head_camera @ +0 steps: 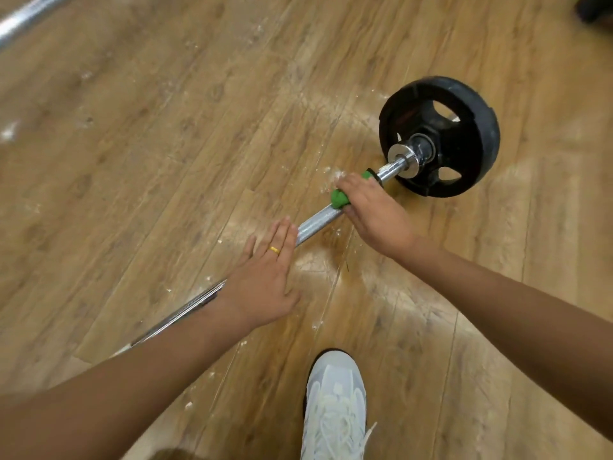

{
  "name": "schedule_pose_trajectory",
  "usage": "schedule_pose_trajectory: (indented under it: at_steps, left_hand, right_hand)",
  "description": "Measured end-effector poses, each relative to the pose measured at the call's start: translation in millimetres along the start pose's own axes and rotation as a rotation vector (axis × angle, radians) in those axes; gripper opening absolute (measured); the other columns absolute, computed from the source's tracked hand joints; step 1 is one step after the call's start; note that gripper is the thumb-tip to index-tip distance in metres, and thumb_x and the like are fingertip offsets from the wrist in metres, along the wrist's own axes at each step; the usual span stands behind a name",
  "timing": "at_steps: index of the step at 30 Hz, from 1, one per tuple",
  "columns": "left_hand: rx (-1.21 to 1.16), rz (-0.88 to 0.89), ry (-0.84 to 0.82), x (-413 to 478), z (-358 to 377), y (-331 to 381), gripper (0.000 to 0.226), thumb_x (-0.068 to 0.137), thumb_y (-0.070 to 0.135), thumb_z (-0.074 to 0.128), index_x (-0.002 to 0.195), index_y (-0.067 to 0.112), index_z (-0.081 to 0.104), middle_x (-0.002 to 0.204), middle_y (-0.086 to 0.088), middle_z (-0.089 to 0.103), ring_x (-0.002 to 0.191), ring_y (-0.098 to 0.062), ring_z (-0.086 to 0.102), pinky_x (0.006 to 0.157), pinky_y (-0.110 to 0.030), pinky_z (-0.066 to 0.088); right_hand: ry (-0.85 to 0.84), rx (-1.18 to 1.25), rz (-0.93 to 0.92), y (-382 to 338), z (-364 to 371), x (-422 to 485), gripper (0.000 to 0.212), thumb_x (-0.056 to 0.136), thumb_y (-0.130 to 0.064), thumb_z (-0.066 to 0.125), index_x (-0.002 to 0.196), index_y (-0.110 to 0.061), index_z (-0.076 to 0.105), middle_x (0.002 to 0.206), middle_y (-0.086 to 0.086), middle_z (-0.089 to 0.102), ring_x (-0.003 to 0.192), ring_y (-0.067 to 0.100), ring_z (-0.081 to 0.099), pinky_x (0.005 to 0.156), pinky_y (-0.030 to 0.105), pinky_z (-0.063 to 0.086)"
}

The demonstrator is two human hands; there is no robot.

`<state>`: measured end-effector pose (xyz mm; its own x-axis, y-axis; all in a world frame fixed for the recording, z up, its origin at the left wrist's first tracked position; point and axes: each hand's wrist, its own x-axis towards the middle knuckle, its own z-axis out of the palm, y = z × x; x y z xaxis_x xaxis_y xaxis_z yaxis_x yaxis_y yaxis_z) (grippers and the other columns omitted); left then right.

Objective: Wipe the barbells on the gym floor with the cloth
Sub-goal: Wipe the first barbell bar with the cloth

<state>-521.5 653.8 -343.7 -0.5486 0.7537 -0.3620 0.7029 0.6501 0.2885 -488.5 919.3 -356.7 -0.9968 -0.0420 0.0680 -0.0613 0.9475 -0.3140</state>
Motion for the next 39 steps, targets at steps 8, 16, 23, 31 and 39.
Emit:
schedule_pose_trajectory:
  at_steps: [8, 16, 23, 31, 39]
  left_hand:
    - [0.029, -0.017, 0.181, 6, 22, 15, 0.102, 0.092, 0.059, 0.044, 0.158, 0.009, -0.015, 0.167, -0.006, -0.017, 0.153, -0.02, -0.021, 0.125, -0.05, -0.003]
    - [0.083, -0.025, 0.24, 1, 37, 26, 0.107, 0.089, 0.062, 0.047, 0.159, 0.008, -0.012, 0.168, -0.008, -0.014, 0.153, -0.022, -0.023, 0.125, -0.052, -0.003]
    - [0.099, -0.023, 0.287, -5, 47, 40, 0.105, 0.083, 0.059, 0.051, 0.161, 0.005, 0.005, 0.169, -0.01, 0.003, 0.156, -0.026, -0.005, 0.123, -0.053, 0.001]
    - [0.08, -0.016, 0.298, -16, 53, 58, 0.109, 0.082, 0.057, 0.06, 0.16, 0.005, 0.005, 0.169, -0.012, 0.002, 0.156, -0.027, -0.003, 0.122, -0.057, 0.009]
    - [0.096, -0.021, 0.279, -22, 57, 69, 0.109, 0.083, 0.055, 0.064, 0.16, 0.003, 0.007, 0.169, -0.014, 0.002, 0.156, -0.029, -0.003, 0.122, -0.059, 0.017]
  right_hand:
    - [0.036, -0.02, 0.187, 15, -13, 9, 0.031, 0.099, -0.007, 0.046, 0.129, -0.009, 0.055, 0.122, 0.009, 0.059, 0.112, 0.028, 0.049, 0.099, 0.049, 0.045]
    - [-0.042, -0.009, 0.185, 29, -27, -1, 0.035, 0.103, -0.014, 0.045, 0.137, -0.016, 0.05, 0.122, 0.003, 0.059, 0.114, 0.021, 0.048, 0.093, 0.044, 0.049]
    - [-0.119, -0.027, 0.139, 35, -32, -18, 0.038, 0.104, -0.016, 0.044, 0.142, -0.014, 0.047, 0.137, 0.005, 0.055, 0.127, 0.023, 0.045, 0.105, 0.042, 0.044]
    - [-0.101, 0.04, 0.145, 29, -27, -35, 0.039, 0.102, -0.011, 0.047, 0.141, -0.013, 0.049, 0.129, 0.004, 0.06, 0.118, 0.022, 0.048, 0.099, 0.041, 0.046]
    - [0.068, 0.093, 0.313, 31, -32, -40, 0.036, 0.102, -0.006, 0.048, 0.137, -0.008, 0.054, 0.126, 0.007, 0.06, 0.118, 0.023, 0.051, 0.106, 0.047, 0.043]
